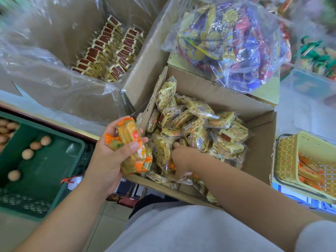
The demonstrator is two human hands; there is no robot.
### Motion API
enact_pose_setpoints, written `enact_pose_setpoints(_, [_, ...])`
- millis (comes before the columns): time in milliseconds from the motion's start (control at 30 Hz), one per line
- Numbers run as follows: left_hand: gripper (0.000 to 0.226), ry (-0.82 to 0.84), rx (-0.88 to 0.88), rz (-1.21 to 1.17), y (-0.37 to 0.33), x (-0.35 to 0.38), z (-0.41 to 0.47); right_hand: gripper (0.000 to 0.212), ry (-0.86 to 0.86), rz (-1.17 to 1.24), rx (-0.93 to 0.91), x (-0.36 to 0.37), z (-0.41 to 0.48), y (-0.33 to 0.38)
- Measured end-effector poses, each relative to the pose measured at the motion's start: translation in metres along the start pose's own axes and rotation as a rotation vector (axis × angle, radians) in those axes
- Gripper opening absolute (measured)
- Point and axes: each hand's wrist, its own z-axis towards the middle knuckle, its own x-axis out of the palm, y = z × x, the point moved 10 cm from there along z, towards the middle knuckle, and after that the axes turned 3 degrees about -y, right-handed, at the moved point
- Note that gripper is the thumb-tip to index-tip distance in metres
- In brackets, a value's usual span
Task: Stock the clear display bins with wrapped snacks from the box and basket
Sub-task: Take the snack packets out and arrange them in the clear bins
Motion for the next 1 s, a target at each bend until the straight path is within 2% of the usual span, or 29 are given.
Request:
enact_pose_setpoints(133, [0.066,0.006,0.006,0.003,-0.001,0.001,-0.001,0.028,0.055,-0.055,-0.033,-0.003,0.003,0.006])
enact_pose_setpoints(267, [0.066,0.02,0.008,0.016,-0.003,0.002,-0.001,0.027,0.177,0.004,-0.023,0.008,0.008,0.001])
enact_pose_setpoints(367, [0.066,0.032,0.009,0.03,-0.002,0.003,-0.001,0.04,0.208,0.073,-0.004,0.011,0.006,-0.001])
enact_pose_setpoints(533, [0.067,0.035,0.01,0.023,-0.002,0.002,0.0,0.036,0.112,0.244,0.018,0.005,-0.005,-0.012])
enact_pose_setpoints(700, [0.075,0.027,-0.001,0.043,-0.002,0.002,-0.001,0.059,0.036,0.295,-0.017,0.003,-0.027,-0.021])
enact_pose_setpoints(733, [0.079,0.022,-0.005,0.05,-0.002,0.002,-0.001,0.057,0.036,0.309,-0.028,0.002,-0.033,-0.022])
enact_pose_setpoints(800, [0.088,0.005,-0.007,0.067,-0.002,0.003,-0.002,0.039,0.016,0.341,-0.05,0.0,-0.048,-0.024])
enact_pose_setpoints(900, [0.096,-0.013,0.0,0.104,-0.004,0.008,-0.004,0.04,-0.004,0.439,-0.055,-0.005,-0.078,-0.033])
enact_pose_setpoints(967, [0.097,-0.002,-0.006,0.107,-0.004,0.016,-0.006,0.028,-0.07,0.527,-0.043,-0.013,-0.102,-0.044])
enact_pose_setpoints(1000, [0.094,0.008,-0.013,0.103,-0.003,0.022,-0.007,0.032,-0.111,0.58,-0.041,-0.017,-0.116,-0.051])
